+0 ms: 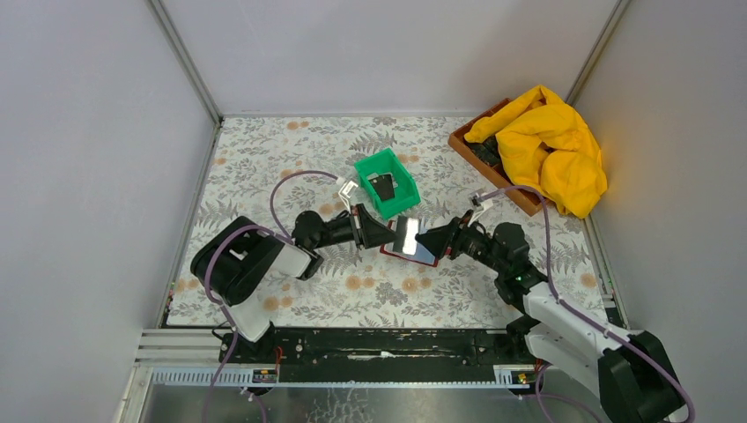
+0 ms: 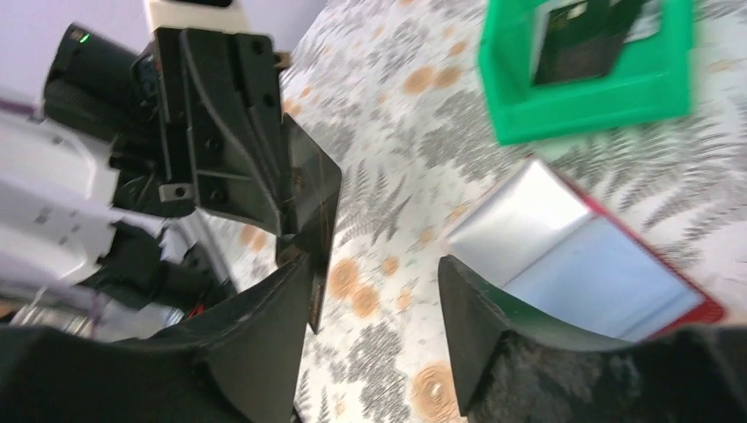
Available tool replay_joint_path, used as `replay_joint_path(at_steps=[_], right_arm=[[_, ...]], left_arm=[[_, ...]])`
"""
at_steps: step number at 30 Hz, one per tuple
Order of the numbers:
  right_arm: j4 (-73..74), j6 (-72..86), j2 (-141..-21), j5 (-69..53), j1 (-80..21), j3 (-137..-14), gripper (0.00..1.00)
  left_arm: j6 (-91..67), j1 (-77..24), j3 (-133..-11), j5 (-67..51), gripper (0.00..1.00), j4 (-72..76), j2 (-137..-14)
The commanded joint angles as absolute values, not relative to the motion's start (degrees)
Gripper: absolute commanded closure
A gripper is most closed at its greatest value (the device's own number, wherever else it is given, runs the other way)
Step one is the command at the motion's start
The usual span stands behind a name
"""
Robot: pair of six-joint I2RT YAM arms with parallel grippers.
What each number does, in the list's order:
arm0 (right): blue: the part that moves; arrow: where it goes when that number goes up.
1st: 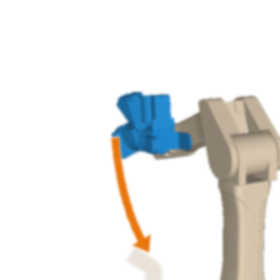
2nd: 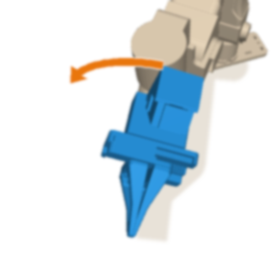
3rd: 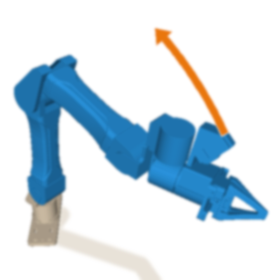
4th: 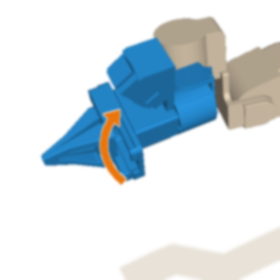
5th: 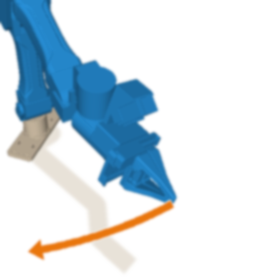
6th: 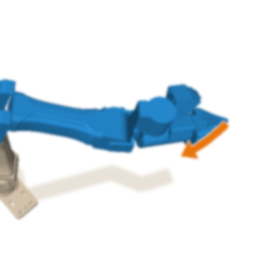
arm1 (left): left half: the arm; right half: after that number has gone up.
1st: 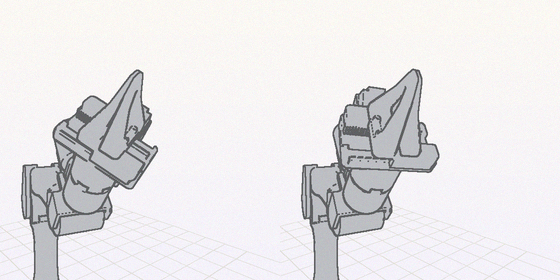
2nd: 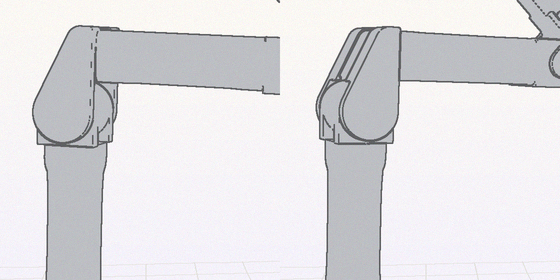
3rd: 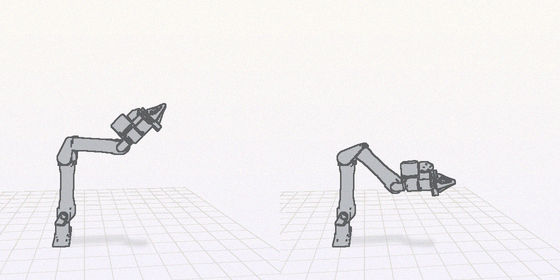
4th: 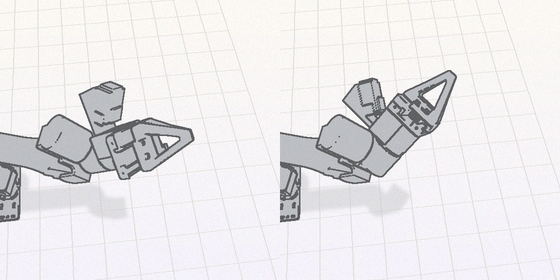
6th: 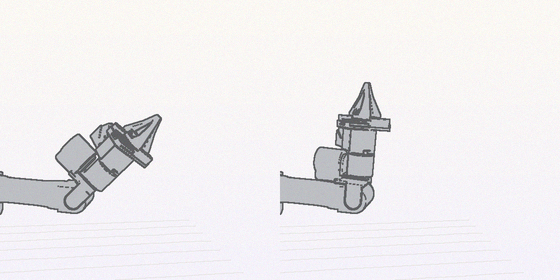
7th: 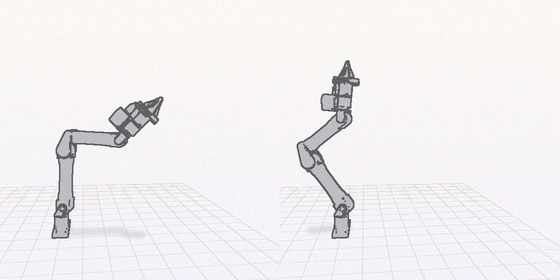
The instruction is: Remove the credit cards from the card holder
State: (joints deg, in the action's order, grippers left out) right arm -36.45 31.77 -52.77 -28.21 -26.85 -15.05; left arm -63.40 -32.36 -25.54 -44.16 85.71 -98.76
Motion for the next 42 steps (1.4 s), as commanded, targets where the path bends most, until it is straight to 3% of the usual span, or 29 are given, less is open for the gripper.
replay_joint_path(at_steps=[1,6,14,24,35,42], right_arm=[[-28.4,27.9,-47.4,-13.2,-26.8,-17.1,0.36],[-23.7,26.5,-46.1,-10.2,-26.9,-17.1,0.36],[-21.8,26.7,-45.1,-9.3,-26.7,-16.3,0.36],[-21.1,25.6,-45.5,-8.4,-26.7,-16.4,0.36],[-23.0,27.1,-45.9,-10.1,-26.7,-14.9,0.36],[-23.1,27.0,-45.4,-10.0,-26.6,-14.6,0.36]], left_arm=[[-58.6,-29.9,-29.4,-41.9,1.0,80.6,-97.3],[-53.9,-26.9,-37.2,-34.4,1.0,65.8,-99.0],[-52.4,-26.4,-53.5,-11.1,1.0,38.7,-103.3],[-55.7,-29.0,-61.1,7.8,1.0,22.3,-105.3],[-61.9,-32.9,-72.7,22.9,1.0,5.9,-110.2],[-65.3,-33.1,-81.3,23.3,1.0,-3.2,-115.7]])
